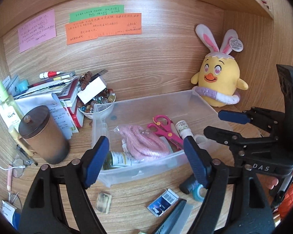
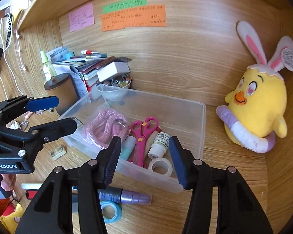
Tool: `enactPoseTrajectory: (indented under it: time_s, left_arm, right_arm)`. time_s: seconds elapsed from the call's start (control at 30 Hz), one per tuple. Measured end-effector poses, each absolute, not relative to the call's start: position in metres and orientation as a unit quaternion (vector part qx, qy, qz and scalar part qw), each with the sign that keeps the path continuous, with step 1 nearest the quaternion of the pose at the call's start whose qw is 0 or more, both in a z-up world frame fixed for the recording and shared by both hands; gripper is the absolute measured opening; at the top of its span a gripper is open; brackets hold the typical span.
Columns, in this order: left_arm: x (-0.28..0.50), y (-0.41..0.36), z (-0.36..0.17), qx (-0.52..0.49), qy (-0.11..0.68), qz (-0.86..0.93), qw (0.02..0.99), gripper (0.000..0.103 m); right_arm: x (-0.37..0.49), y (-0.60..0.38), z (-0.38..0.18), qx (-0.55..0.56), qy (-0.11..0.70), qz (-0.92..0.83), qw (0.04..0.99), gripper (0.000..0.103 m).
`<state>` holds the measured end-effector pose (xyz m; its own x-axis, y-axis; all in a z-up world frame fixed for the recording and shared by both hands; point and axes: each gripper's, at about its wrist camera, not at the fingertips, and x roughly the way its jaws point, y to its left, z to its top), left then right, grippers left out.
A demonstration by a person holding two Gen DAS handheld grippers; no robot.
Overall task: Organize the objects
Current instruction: 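Carry the scissors and bagged rope into the clear box and open both grippers, then grasp the blue tape roll with the right gripper while the left gripper grasps the cream tube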
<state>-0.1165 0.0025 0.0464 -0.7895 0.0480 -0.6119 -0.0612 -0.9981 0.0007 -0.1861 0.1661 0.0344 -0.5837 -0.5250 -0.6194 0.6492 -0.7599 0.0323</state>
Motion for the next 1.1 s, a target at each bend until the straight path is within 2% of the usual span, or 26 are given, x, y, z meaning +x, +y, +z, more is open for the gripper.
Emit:
enactPoseTrajectory:
  time_s: [0.1,0.23,0.57,0.67,0.77,0.9,1.1]
  left_arm:
    - [-0.103,-0.003,0.046,-0.329,0.002,0.944,0.04,0.093]
    - [-0.086,-0.007,0.036,-0.348,-0.002,0.936,0.046,0.093]
    - [-0.052,-0.033,-0.016,-0.415,-0.016,0.909,0.022,0.094]
    - [-0.041,-0.045,-0.031,-0.432,-0.024,0.902,0.012,0.094]
    - [-0.032,-0.052,-0.039,-0.44,-0.021,0.898,0.005,0.091]
    - [-0.02,-0.057,-0.049,-0.454,-0.012,0.891,-0.01,0.079]
    - [-0.004,-0.058,-0.052,-0.452,-0.013,0.892,0.008,0.074]
  right_arm:
    - [-0.173,0.17,0.037,0.308,0.096,-0.884,0.339,0.055]
    - [-0.155,0.172,0.035,0.297,0.109,-0.886,0.34,0.065]
    - [-0.125,0.18,0.011,0.315,0.12,-0.874,0.349,0.068]
    - [-0.124,0.182,0.001,0.331,0.115,-0.871,0.345,0.073]
    - [-0.125,0.181,-0.011,0.351,0.116,-0.863,0.345,0.073]
    - [-0.127,0.179,-0.026,0.378,0.116,-0.851,0.346,0.073]
    - [-0.135,0.172,-0.042,0.412,0.107,-0.833,0.354,0.073]
